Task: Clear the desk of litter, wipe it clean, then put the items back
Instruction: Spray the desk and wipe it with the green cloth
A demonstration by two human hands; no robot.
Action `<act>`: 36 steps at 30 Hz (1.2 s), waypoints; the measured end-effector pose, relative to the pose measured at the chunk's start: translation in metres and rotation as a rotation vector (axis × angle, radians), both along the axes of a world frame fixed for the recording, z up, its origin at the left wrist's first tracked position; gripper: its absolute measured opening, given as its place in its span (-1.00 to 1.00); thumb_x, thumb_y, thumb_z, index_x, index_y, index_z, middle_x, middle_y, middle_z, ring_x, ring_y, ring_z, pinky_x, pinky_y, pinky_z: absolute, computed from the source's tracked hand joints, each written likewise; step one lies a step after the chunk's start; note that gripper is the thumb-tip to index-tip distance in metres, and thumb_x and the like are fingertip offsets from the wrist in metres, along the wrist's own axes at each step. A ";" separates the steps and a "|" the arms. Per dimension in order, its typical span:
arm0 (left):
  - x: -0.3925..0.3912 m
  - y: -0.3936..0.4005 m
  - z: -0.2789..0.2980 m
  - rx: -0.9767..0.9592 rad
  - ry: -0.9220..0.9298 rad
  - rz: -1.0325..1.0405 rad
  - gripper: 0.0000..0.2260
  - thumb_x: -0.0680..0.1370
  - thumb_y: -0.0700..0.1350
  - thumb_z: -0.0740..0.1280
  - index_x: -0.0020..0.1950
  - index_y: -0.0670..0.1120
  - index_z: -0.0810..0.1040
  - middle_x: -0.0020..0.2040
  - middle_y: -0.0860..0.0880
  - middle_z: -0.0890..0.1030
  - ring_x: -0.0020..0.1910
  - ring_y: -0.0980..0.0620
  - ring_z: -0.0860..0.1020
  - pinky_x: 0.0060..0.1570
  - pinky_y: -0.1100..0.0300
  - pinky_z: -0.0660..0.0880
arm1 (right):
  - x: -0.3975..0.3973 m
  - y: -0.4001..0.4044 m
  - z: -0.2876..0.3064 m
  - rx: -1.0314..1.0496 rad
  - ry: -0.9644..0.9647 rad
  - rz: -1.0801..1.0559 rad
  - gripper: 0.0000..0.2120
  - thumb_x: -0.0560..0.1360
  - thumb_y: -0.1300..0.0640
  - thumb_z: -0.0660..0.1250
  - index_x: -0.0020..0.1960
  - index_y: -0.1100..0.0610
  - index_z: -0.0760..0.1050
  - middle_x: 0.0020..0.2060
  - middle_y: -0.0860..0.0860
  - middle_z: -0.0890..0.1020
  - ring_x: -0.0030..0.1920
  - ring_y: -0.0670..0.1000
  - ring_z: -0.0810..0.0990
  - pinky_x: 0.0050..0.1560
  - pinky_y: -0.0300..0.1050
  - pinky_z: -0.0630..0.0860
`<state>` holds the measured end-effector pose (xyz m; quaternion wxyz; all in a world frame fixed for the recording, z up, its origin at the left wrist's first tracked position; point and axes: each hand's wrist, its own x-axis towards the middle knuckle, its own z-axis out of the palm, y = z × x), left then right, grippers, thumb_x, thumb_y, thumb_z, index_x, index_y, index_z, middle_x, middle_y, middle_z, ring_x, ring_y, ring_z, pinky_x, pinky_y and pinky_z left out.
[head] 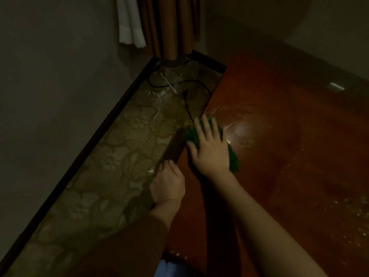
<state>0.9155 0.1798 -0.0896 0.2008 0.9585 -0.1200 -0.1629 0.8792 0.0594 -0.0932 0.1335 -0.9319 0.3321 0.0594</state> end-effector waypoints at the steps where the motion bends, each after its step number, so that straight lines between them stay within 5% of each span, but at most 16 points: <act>1: 0.000 0.000 -0.001 -0.008 0.001 -0.010 -0.67 0.64 -0.09 0.07 0.12 -0.21 0.58 0.11 -0.19 0.60 0.11 -0.17 0.54 0.12 0.07 0.31 | -0.009 0.020 0.000 0.018 -0.018 0.047 -0.39 0.58 -0.23 -0.12 0.56 0.01 -0.03 0.55 0.03 0.01 0.54 0.10 -0.08 0.49 0.19 -0.10; 6: 0.003 0.008 -0.012 -0.044 0.107 -0.016 -0.60 0.64 -0.02 -0.02 0.11 -0.17 0.55 0.06 -0.14 0.59 0.06 -0.11 0.52 0.12 0.02 0.40 | -0.110 0.039 0.001 -0.009 0.092 0.260 -0.41 0.58 -0.29 -0.23 0.55 -0.09 -0.08 0.54 -0.03 0.05 0.54 0.08 -0.02 0.49 0.18 -0.19; 10: 0.004 0.028 -0.010 -0.206 0.224 -0.127 -0.62 0.65 -0.04 -0.03 0.10 -0.19 0.51 0.08 -0.16 0.56 0.10 -0.13 0.49 0.20 -0.02 0.38 | -0.118 -0.005 -0.001 -0.046 0.146 -0.237 -0.41 0.59 -0.25 -0.19 0.54 -0.07 -0.20 0.55 -0.03 -0.12 0.54 0.04 -0.19 0.48 0.16 -0.28; 13: 0.006 0.057 -0.001 -0.136 0.174 -0.217 -0.62 0.66 -0.06 -0.03 0.32 -0.17 0.44 0.28 -0.13 0.48 0.28 -0.08 0.37 0.32 0.08 0.21 | -0.066 0.001 -0.001 -0.043 0.139 -0.400 -0.40 0.62 -0.20 -0.13 0.56 0.00 -0.21 0.55 0.03 -0.16 0.54 0.08 -0.20 0.49 0.19 -0.25; 17: 0.005 0.102 -0.009 -0.101 0.197 -0.198 -0.64 0.65 -0.10 0.00 0.21 -0.24 0.51 0.19 -0.20 0.53 0.19 -0.14 0.43 0.30 0.00 0.29 | -0.036 0.064 0.004 -0.007 0.049 -0.034 -0.40 0.60 -0.22 -0.14 0.55 -0.03 -0.18 0.54 -0.01 -0.13 0.53 0.06 -0.21 0.46 0.12 -0.27; 21: 0.001 0.124 -0.017 -0.069 0.287 -0.167 -0.67 0.64 -0.14 0.03 0.06 -0.29 0.53 0.06 -0.26 0.57 0.08 -0.21 0.49 0.18 -0.09 0.39 | -0.092 0.124 0.001 0.013 0.044 0.367 -0.42 0.60 -0.23 -0.12 0.55 -0.02 -0.02 0.53 0.01 0.09 0.53 0.09 -0.01 0.48 0.24 -0.06; 23: -0.001 0.129 -0.015 -0.084 0.313 -0.171 -0.67 0.64 -0.14 0.03 0.02 -0.30 0.52 0.01 -0.26 0.57 0.04 -0.23 0.50 0.13 -0.11 0.43 | -0.121 0.115 0.000 0.017 0.078 0.398 -0.41 0.60 -0.25 -0.20 0.55 -0.04 -0.02 0.53 -0.01 0.08 0.53 0.10 0.00 0.47 0.26 -0.08; 26: 0.001 0.136 -0.015 -0.089 0.330 -0.200 -0.67 0.65 -0.14 0.04 -0.02 -0.32 0.51 -0.05 -0.26 0.57 -0.02 -0.23 0.51 0.06 -0.07 0.46 | -0.128 0.075 0.000 -0.006 0.117 0.082 -0.40 0.56 -0.29 -0.30 0.54 -0.09 -0.17 0.53 -0.05 -0.11 0.54 0.05 -0.18 0.46 0.18 -0.27; 30: 0.005 0.146 -0.018 -0.134 0.362 -0.198 -0.69 0.64 -0.17 0.06 -0.08 -0.32 0.51 -0.10 -0.27 0.56 -0.06 -0.27 0.51 0.00 -0.05 0.45 | -0.074 0.045 0.001 0.000 0.087 -0.333 -0.42 0.62 -0.20 -0.13 0.56 -0.02 -0.18 0.55 0.01 -0.13 0.54 0.06 -0.21 0.49 0.18 -0.25; 32: 0.005 0.149 -0.016 -0.170 0.378 -0.178 -0.69 0.65 -0.18 0.07 -0.07 -0.36 0.50 -0.07 -0.31 0.56 -0.04 -0.29 0.51 0.02 -0.06 0.44 | -0.049 0.057 0.003 0.006 0.071 -0.260 -0.41 0.62 -0.20 -0.12 0.57 -0.02 -0.18 0.55 0.01 -0.13 0.54 0.08 -0.20 0.48 0.19 -0.25; 36: 0.008 0.150 -0.005 -0.230 0.349 -0.154 -0.70 0.65 -0.18 0.06 0.06 -0.31 0.53 0.02 -0.27 0.57 0.03 -0.20 0.52 0.09 0.03 0.41 | -0.049 0.144 0.002 0.055 0.034 0.210 -0.42 0.59 -0.22 -0.12 0.55 -0.06 -0.06 0.55 -0.01 -0.03 0.53 0.09 -0.16 0.49 0.27 -0.16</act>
